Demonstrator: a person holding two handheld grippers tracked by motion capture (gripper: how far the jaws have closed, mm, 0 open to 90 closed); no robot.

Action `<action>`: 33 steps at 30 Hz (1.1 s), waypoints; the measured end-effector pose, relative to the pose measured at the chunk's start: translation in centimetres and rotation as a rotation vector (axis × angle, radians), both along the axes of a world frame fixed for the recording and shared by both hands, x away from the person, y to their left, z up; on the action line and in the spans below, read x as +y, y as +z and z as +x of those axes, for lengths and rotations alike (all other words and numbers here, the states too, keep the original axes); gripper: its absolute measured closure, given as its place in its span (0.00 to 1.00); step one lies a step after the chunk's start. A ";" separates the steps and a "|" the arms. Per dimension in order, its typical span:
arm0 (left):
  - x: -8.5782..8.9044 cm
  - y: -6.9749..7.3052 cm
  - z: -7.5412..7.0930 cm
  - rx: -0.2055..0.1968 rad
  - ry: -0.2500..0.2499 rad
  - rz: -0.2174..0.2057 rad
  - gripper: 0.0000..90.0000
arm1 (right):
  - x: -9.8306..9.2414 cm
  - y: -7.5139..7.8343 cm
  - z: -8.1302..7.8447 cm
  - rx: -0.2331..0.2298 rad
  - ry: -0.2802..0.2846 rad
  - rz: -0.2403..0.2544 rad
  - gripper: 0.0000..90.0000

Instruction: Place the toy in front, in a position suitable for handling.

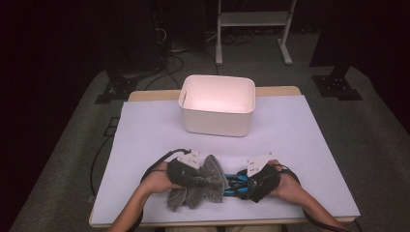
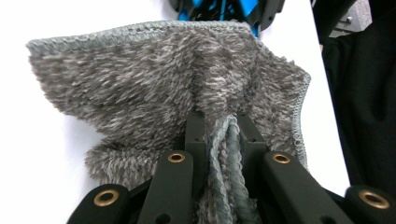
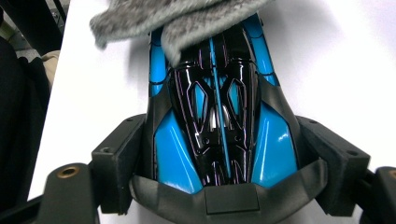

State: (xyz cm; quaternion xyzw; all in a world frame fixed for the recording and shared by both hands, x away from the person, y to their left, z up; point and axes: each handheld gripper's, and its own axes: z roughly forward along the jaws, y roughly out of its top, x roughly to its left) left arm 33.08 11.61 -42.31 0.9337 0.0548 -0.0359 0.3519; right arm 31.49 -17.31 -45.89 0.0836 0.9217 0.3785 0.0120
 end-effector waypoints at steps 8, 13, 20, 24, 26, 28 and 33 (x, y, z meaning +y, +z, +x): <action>-2.6 1.2 1.0 -0.019 -0.029 -0.007 0.88 | 0.0 0.0 0.0 0.001 -0.001 0.002 0.24; -6.2 1.7 1.5 -0.035 -0.102 0.014 0.88 | 0.0 0.0 -0.1 0.002 -0.004 0.003 0.24; -10.4 2.1 1.3 -0.051 -0.197 0.034 0.88 | 0.0 0.0 -0.1 0.003 -0.004 0.002 0.24; -11.4 1.8 1.3 -0.042 -0.209 0.039 0.88 | 0.0 0.0 -0.1 0.007 -0.004 0.008 0.24; -11.3 1.8 1.3 -0.046 -0.211 0.040 0.88 | 0.0 -0.1 -0.1 0.007 -0.003 0.010 0.24; -11.0 1.8 1.4 -0.047 -0.204 0.037 0.88 | 0.0 0.0 -0.1 0.007 -0.004 0.006 0.24; -9.5 1.8 1.5 -0.042 -0.175 0.026 0.88 | 0.0 0.0 -0.1 0.000 -0.003 -0.002 0.24</action>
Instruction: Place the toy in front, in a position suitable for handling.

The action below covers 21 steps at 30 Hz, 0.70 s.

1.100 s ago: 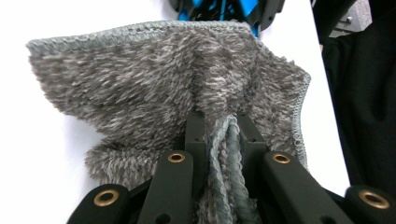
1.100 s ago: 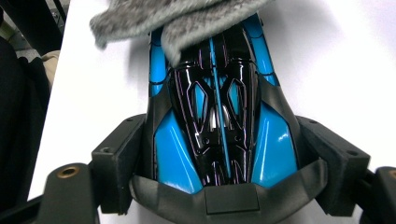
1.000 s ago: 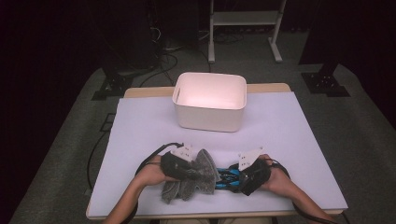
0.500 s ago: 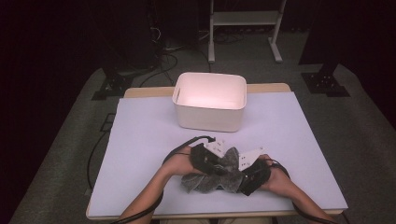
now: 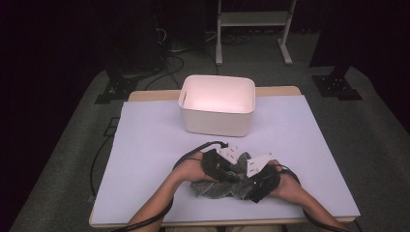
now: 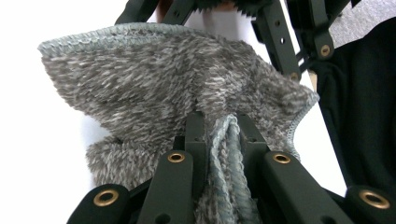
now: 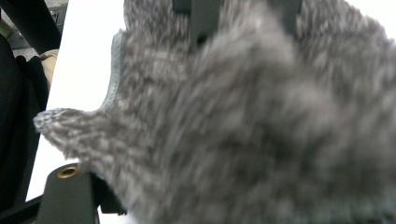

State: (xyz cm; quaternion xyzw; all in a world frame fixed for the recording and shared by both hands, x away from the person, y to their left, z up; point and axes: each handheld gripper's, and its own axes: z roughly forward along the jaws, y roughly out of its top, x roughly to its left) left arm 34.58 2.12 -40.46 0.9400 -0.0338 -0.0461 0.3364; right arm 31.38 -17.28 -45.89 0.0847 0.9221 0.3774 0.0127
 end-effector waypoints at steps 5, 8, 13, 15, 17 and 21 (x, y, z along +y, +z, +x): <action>2.5 -0.1 -0.1 0.012 0.051 0.003 0.87 | 0.0 0.0 0.0 -0.005 0.002 0.003 0.24; 4.0 -0.3 -0.1 0.016 0.076 0.016 0.87 | 0.0 0.0 0.0 -0.002 0.002 0.005 0.24; 6.5 -0.7 -0.2 0.018 0.132 0.013 0.87 | 0.0 -0.1 0.1 -0.004 0.002 0.007 0.24; 7.3 -0.9 -0.1 0.019 0.151 0.010 0.87 | -0.1 -0.1 0.1 -0.002 0.002 0.007 0.24; 7.7 -1.0 0.0 0.027 0.160 0.007 0.87 | 0.0 -0.1 0.1 -0.002 0.002 0.007 0.24; 7.4 -1.0 -0.1 0.035 0.161 -0.001 0.87 | -0.1 -0.1 0.1 -0.002 0.002 0.008 0.24</action>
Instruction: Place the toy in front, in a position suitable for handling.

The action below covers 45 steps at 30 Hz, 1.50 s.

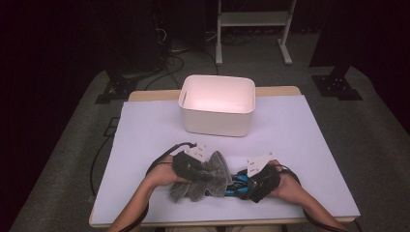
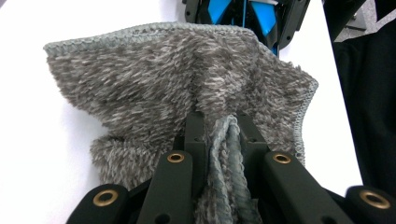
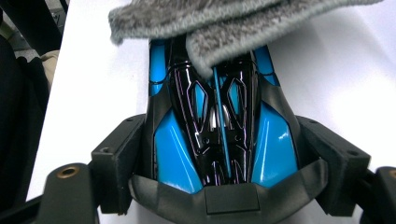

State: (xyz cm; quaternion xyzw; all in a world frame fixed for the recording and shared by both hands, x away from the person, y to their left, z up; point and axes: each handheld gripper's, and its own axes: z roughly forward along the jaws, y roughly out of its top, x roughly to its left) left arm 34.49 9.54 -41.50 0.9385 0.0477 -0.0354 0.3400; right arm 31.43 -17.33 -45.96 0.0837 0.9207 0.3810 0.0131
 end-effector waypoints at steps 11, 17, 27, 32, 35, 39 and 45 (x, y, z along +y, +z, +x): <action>-4.9 1.0 0.1 -0.023 -0.103 0.000 0.87 | -0.1 0.0 0.0 0.002 -0.004 0.007 0.24; -8.2 1.1 0.4 -0.029 -0.164 0.010 0.87 | 0.0 0.0 -0.1 0.005 -0.006 0.005 0.24; -11.2 0.4 -0.2 -0.007 -0.206 -0.008 0.87 | -0.1 -0.1 -0.1 0.014 -0.007 0.013 0.24; -10.3 0.6 -0.4 -0.024 -0.205 -0.007 0.87 | 0.0 0.0 -0.1 0.007 -0.007 0.007 0.24; -9.4 0.7 -0.4 -0.030 -0.191 -0.006 0.87 | 0.0 0.0 -0.2 0.012 -0.010 0.009 0.24; -7.4 0.9 -0.4 -0.046 -0.166 -0.003 0.87 | 0.0 0.0 -0.1 -0.001 -0.010 0.000 0.24; -3.9 0.7 -0.3 -0.046 -0.100 0.016 0.87 | 0.0 -0.1 -0.1 -0.005 -0.008 0.004 0.24</action>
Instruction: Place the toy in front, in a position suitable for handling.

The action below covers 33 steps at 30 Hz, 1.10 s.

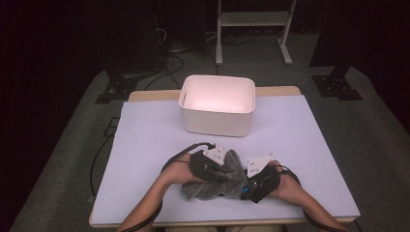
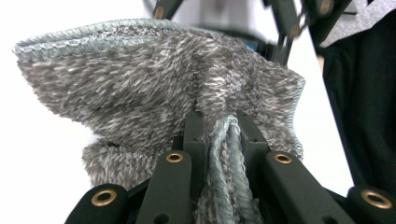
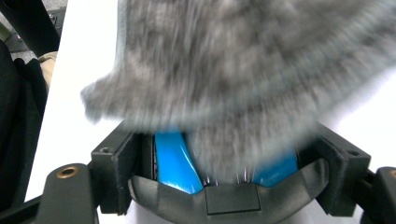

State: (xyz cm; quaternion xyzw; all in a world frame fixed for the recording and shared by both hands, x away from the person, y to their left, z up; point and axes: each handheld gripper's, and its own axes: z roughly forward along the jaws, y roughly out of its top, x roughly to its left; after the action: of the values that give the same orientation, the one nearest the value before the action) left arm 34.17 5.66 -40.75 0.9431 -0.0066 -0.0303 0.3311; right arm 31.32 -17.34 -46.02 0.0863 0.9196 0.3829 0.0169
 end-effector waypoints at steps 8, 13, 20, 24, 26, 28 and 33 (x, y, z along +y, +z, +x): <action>4.2 -1.1 -0.2 0.050 0.063 -0.003 0.86 | -0.1 0.0 0.0 0.005 -0.003 0.006 0.24; 5.1 -1.2 -0.3 0.050 0.078 0.020 0.86 | -0.1 -0.1 0.0 0.003 -0.005 0.006 0.24; 4.6 -1.0 -0.3 0.053 0.070 0.015 0.86 | -0.1 -0.1 0.0 0.001 -0.004 0.010 0.24; 3.2 -0.6 0.1 0.042 0.050 0.012 0.86 | -0.1 -0.1 0.0 0.001 -0.003 0.010 0.24; 2.1 -0.4 0.4 0.042 0.032 0.008 0.86 | -0.1 -0.1 0.0 0.000 -0.002 0.011 0.24; 1.2 -0.3 0.5 0.041 0.022 0.000 0.86 | -0.1 -0.1 0.0 0.000 -0.003 0.011 0.24; -1.6 0.3 0.6 0.019 -0.030 -0.002 0.86 | -0.1 -0.1 0.0 0.002 -0.004 0.013 0.24</action>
State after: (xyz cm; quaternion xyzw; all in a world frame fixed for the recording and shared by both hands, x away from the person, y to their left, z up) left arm 34.79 4.03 -40.49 0.9422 -0.0175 -0.0443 0.3316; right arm 31.29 -17.43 -46.12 0.0888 0.9170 0.3886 0.0161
